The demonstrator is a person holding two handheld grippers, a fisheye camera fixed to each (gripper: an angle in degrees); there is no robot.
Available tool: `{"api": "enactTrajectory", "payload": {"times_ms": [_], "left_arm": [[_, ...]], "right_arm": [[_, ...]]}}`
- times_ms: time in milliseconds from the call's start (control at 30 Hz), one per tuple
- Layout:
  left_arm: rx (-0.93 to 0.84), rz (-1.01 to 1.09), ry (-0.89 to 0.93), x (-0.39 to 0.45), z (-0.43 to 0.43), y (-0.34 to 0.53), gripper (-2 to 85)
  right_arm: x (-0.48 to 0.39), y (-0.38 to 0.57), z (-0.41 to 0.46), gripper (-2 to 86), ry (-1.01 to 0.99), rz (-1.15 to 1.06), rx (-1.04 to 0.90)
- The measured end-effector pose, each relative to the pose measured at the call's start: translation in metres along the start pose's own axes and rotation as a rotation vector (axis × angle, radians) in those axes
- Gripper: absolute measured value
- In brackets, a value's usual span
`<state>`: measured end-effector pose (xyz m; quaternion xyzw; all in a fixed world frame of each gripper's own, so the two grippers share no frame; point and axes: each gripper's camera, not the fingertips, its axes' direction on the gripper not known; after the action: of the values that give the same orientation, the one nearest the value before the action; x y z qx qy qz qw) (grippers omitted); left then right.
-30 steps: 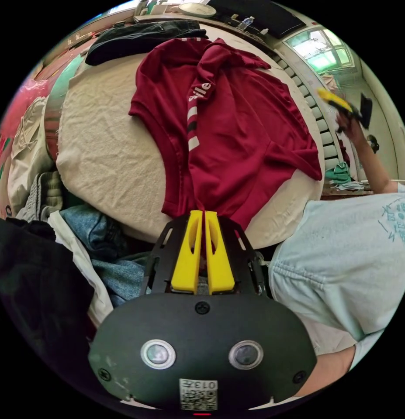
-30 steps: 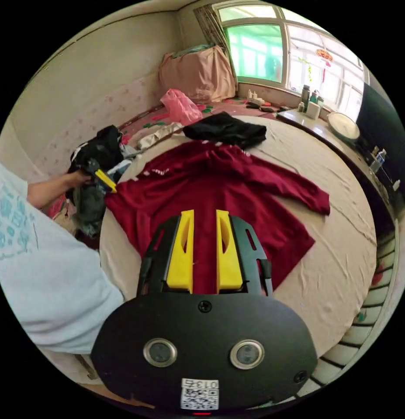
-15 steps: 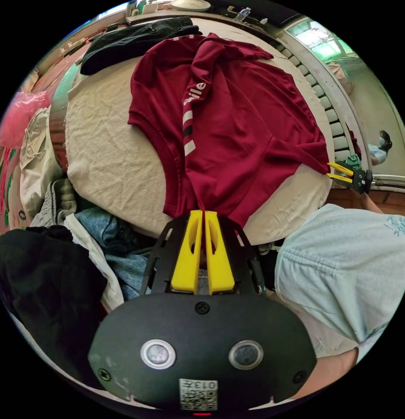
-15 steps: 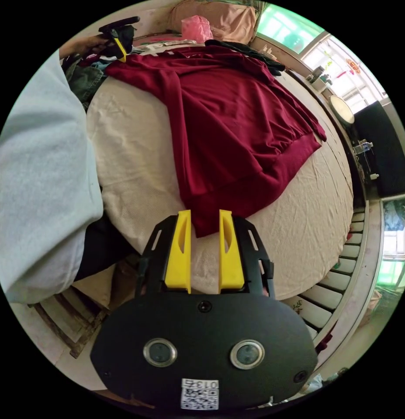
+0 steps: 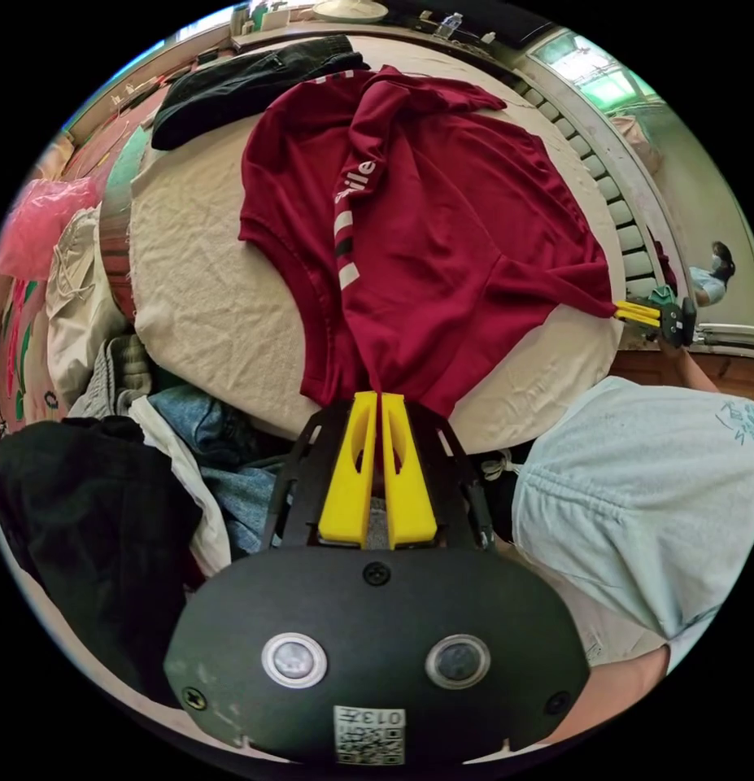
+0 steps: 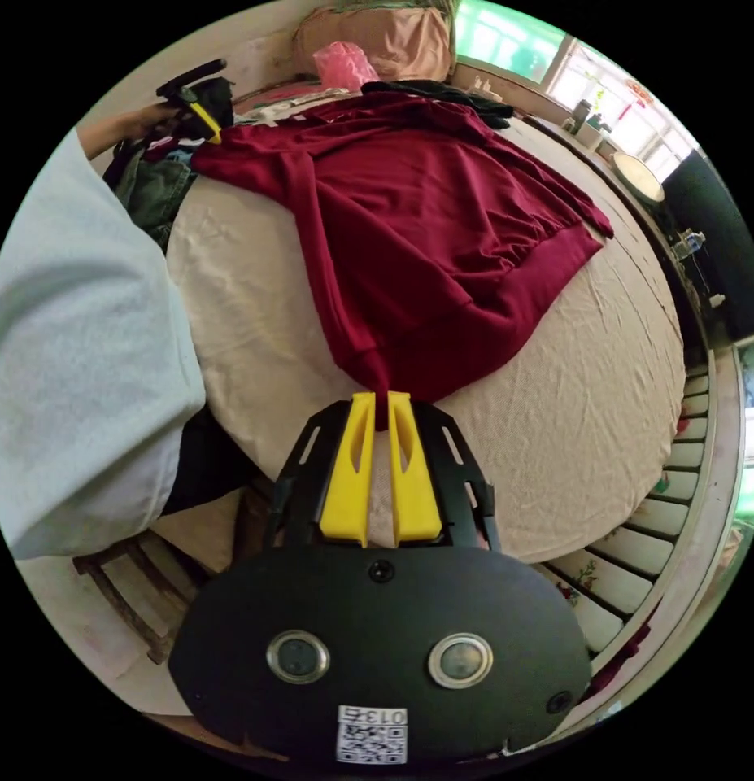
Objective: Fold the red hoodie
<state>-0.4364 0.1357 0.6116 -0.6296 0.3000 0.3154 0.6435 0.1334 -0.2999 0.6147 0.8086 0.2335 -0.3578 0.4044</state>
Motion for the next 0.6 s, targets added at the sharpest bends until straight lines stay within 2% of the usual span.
{"api": "enactTrajectory", "payload": {"times_ms": [133,433,600], "left_arm": [[0.010,0.036,-0.004,0.010,-0.009,0.000,-0.1],[0.018,0.146,-0.010,0.034,-0.025,-0.007,-0.1],[0.101,0.200,-0.133,0.051,-0.049,-0.022,-0.1]], "right_arm": [[0.032,0.003,-0.042,2.2,-0.111,0.085,0.020],[0.102,-0.005,-0.113,2.2,-0.201,0.040,-0.097],[0.152,-0.053,-0.142,2.7,-0.218,-0.002,-0.080]]}}
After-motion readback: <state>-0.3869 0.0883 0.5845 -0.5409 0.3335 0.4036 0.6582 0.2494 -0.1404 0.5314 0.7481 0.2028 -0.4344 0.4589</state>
